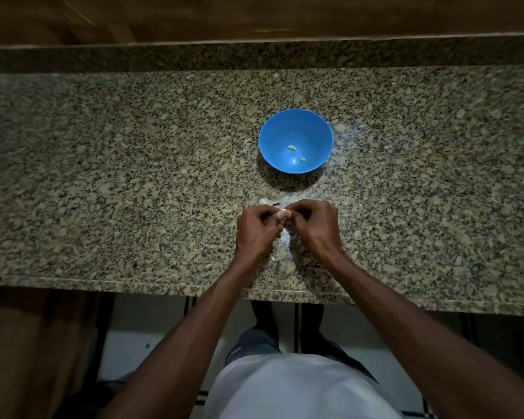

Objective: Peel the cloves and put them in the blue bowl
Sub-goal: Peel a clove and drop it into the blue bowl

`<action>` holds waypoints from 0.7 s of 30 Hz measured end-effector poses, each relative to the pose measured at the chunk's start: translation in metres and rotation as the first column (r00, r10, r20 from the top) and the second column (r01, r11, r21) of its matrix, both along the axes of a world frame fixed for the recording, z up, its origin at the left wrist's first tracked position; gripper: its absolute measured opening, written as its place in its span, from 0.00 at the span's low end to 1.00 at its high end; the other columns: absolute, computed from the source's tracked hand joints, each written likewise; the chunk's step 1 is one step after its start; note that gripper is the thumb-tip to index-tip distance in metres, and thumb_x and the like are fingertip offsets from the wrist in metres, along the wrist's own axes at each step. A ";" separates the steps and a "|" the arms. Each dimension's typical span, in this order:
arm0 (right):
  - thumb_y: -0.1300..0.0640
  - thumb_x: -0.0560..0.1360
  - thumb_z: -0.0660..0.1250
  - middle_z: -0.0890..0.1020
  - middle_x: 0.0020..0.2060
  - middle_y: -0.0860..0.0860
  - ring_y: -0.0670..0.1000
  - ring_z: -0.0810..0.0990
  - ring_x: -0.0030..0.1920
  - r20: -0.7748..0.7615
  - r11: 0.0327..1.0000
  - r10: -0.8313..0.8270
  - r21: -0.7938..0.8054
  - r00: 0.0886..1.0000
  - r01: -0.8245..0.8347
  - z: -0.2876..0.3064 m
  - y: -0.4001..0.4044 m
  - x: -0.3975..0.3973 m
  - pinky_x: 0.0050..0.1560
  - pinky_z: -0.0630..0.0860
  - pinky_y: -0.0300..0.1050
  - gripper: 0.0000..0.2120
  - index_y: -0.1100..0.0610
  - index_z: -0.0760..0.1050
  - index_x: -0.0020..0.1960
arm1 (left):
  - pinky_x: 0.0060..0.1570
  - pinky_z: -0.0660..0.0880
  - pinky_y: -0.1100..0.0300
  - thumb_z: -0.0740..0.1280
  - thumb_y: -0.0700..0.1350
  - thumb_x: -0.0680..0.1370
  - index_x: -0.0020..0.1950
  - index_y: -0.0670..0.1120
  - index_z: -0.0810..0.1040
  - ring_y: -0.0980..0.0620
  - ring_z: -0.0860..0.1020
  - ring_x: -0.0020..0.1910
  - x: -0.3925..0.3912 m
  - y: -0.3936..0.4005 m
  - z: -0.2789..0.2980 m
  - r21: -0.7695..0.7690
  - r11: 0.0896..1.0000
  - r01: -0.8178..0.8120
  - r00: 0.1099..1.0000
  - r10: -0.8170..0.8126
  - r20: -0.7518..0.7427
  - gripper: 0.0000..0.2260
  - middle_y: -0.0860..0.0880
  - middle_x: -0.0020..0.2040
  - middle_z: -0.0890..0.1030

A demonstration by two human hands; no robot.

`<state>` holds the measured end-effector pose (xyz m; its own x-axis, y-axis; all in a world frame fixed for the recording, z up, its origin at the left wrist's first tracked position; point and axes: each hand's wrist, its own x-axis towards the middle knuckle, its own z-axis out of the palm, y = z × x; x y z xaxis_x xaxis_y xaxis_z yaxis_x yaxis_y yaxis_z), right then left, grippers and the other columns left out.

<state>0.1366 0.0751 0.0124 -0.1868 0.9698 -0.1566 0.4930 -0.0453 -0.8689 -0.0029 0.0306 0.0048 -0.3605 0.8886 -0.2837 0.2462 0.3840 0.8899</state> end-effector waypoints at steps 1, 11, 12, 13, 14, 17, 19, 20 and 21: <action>0.59 0.77 0.75 0.89 0.40 0.50 0.42 0.86 0.38 -0.032 0.998 -0.009 -0.062 0.999 0.007 -0.002 0.000 0.002 0.40 0.84 0.39 0.05 0.58 0.88 0.50 | 0.43 0.85 0.51 0.75 0.44 0.79 0.46 0.48 0.86 0.50 0.86 0.39 -0.001 -0.001 0.000 -0.011 1.000 -0.006 0.999 0.006 0.040 0.02 0.49 0.39 0.87; 0.63 0.78 0.74 0.86 0.41 0.60 0.51 0.82 0.37 -0.387 0.751 -0.303 -0.660 0.871 -0.032 -0.002 0.000 0.011 0.46 0.80 0.49 0.08 0.66 0.84 0.55 | 0.45 0.84 0.58 0.73 0.41 0.80 0.52 0.43 0.84 0.53 0.86 0.43 0.006 -0.012 -0.001 -0.020 0.999 -0.038 0.990 0.041 0.137 0.03 0.47 0.45 0.87; 0.64 0.78 0.74 0.86 0.41 0.60 0.51 0.81 0.37 -0.390 0.754 -0.282 -0.655 0.876 -0.048 -0.002 0.000 0.013 0.46 0.80 0.49 0.08 0.65 0.84 0.56 | 0.46 0.84 0.58 0.73 0.41 0.80 0.53 0.42 0.84 0.53 0.86 0.44 0.007 -0.013 -0.002 -0.019 0.999 -0.037 0.990 0.040 0.136 0.04 0.47 0.45 0.87; 0.64 0.78 0.74 0.86 0.42 0.61 0.52 0.82 0.38 -0.387 0.768 -0.249 -0.638 0.888 -0.063 -0.002 0.001 0.014 0.45 0.79 0.50 0.08 0.63 0.84 0.57 | 0.46 0.83 0.59 0.73 0.40 0.80 0.53 0.41 0.84 0.54 0.86 0.44 0.007 -0.013 -0.003 -0.018 0.999 -0.038 0.990 0.040 0.132 0.05 0.47 0.46 0.87; 0.63 0.78 0.74 0.86 0.43 0.62 0.53 0.82 0.40 -0.383 0.785 -0.208 -0.614 0.900 -0.080 -0.002 0.002 0.015 0.45 0.79 0.50 0.10 0.61 0.83 0.59 | 0.46 0.82 0.61 0.72 0.39 0.80 0.54 0.40 0.84 0.55 0.86 0.44 0.007 -0.013 -0.003 -0.019 0.999 -0.035 0.992 0.038 0.123 0.05 0.47 0.46 0.87; 0.62 0.79 0.74 0.86 0.45 0.64 0.53 0.83 0.41 -0.372 0.831 -0.092 -0.539 0.924 -0.134 0.000 0.004 0.017 0.44 0.79 0.50 0.09 0.60 0.84 0.58 | 0.45 0.82 0.62 0.73 0.39 0.80 0.53 0.40 0.84 0.56 0.86 0.43 0.006 -0.014 -0.002 -0.029 0.999 -0.033 0.994 0.036 0.108 0.04 0.47 0.45 0.87; 0.61 0.79 0.74 0.86 0.45 0.65 0.55 0.82 0.41 -0.359 0.846 -0.076 -0.516 0.930 -0.130 -0.002 0.004 0.017 0.44 0.80 0.52 0.07 0.60 0.85 0.56 | 0.44 0.82 0.64 0.74 0.42 0.79 0.53 0.41 0.84 0.58 0.85 0.42 0.005 -0.014 -0.001 -0.044 0.998 -0.033 0.993 0.038 0.115 0.06 0.48 0.45 0.87; 0.62 0.79 0.74 0.86 0.44 0.64 0.57 0.82 0.41 -0.354 0.849 -0.088 -0.516 0.931 -0.116 -0.003 0.005 0.017 0.46 0.80 0.53 0.07 0.61 0.85 0.56 | 0.43 0.81 0.64 0.75 0.44 0.78 0.53 0.41 0.84 0.59 0.85 0.42 0.005 -0.015 0.000 -0.050 0.998 -0.035 0.993 0.040 0.109 0.07 0.48 0.45 0.87; 0.62 0.79 0.74 0.86 0.42 0.64 0.58 0.82 0.41 -0.353 0.847 -0.104 -0.521 0.930 -0.103 -0.005 0.005 0.017 0.47 0.80 0.55 0.07 0.62 0.84 0.56 | 0.43 0.81 0.64 0.76 0.45 0.78 0.52 0.42 0.84 0.59 0.85 0.42 0.004 -0.016 -0.001 -0.053 0.998 -0.041 0.995 0.046 0.093 0.08 0.49 0.44 0.87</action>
<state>0.1540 0.0797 0.0076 -0.3292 0.7594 -0.5612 0.1560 -0.5424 -0.8255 0.0009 0.0146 0.0040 -0.3680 0.8563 -0.3624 0.1442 0.4376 0.8875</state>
